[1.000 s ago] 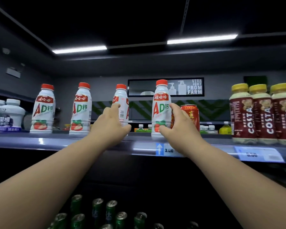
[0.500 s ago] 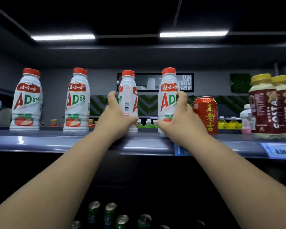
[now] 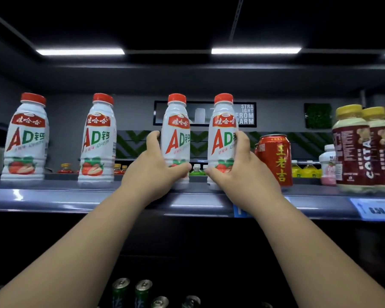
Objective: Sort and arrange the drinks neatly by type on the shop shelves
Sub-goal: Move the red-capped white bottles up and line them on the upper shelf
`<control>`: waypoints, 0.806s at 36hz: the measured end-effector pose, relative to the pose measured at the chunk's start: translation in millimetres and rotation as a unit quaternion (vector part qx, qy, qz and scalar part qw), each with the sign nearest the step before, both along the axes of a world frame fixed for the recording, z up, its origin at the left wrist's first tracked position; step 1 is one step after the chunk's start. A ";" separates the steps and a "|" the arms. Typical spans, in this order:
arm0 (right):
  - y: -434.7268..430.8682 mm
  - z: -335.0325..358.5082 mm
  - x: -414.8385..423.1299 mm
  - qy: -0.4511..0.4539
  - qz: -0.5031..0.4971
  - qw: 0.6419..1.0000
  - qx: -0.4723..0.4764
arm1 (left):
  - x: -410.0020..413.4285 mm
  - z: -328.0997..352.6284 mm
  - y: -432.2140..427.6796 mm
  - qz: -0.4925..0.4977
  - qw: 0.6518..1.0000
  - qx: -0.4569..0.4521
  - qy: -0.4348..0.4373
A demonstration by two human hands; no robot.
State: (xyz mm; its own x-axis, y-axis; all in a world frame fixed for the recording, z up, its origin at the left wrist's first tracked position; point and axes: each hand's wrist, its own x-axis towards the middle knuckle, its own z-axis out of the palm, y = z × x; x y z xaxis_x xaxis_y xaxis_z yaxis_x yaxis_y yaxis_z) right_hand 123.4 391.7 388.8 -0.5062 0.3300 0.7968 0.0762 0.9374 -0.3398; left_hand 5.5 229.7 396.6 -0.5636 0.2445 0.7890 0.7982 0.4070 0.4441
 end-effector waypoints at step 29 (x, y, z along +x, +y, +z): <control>5.2 7.0 -1.4 -0.045 -0.017 0.997 -0.055 | -1.6 -1.0 -1.3 0.046 0.997 -0.061 -0.005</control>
State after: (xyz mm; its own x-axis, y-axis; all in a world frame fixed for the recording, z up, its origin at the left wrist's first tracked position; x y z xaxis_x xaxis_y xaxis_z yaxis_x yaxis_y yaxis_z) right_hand 122.1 397.0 395.8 -0.5617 0.4315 0.7059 0.1421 0.8909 -0.4315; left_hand 3.9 228.3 395.6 -0.5955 0.2856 0.7508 0.7507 0.5305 0.3937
